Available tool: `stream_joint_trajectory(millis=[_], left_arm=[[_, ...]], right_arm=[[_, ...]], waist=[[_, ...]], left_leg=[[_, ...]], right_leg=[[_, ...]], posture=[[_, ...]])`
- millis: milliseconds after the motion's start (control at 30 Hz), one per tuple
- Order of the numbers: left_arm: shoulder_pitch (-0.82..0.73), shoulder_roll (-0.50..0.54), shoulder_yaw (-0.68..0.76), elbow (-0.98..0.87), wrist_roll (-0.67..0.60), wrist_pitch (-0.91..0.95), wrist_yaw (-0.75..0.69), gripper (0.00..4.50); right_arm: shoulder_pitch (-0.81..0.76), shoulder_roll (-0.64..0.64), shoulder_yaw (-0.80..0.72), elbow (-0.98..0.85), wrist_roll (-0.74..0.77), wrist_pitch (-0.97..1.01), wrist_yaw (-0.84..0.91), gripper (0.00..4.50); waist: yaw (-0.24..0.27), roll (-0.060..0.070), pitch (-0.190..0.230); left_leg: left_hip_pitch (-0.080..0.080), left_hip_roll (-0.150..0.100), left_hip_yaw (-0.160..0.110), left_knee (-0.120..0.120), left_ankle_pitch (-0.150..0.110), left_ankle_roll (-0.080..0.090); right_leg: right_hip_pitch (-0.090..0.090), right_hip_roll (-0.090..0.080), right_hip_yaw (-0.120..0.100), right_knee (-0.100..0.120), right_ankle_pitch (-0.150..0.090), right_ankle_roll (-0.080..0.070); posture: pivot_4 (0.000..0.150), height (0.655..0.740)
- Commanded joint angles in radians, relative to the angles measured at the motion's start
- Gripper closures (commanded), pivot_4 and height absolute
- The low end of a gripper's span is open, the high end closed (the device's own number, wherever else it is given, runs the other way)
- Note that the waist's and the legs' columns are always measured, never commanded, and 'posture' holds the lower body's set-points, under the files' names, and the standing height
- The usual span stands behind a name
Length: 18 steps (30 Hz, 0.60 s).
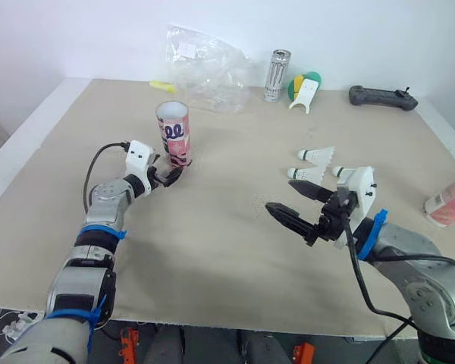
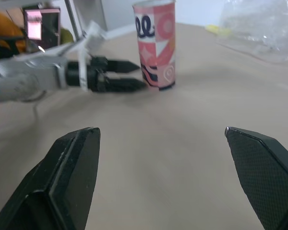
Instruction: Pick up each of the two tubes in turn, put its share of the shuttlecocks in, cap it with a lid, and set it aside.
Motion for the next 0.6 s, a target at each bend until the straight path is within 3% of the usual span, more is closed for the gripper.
stream_joint_trajectory(millis=[33,600], left_arm=[[-0.081,-0.007,-0.013,0.099,0.042,-0.08,0.002,0.0],[-0.253,-0.112,0.002,0.31,0.123,-0.116,0.175,0.0]], right_arm=[[0.001,-0.004,-0.032,-0.06,0.025,-0.012,-0.013,0.04],[0.037,-0.021,-0.054,-0.097,0.045,-0.007,-0.077,0.04]], waist=[[0.0,0.0,0.0],[0.002,0.0,0.0]], left_leg=[[0.0,0.0,0.0,0.0,0.0,0.0],[-0.001,0.0,0.0,0.0,0.0,0.0]], right_leg=[[0.0,0.0,0.0,0.0,0.0,0.0],[0.0,0.0,0.0,0.0,0.0,0.001]], posture=[[0.15,0.74],[0.15,0.74]])
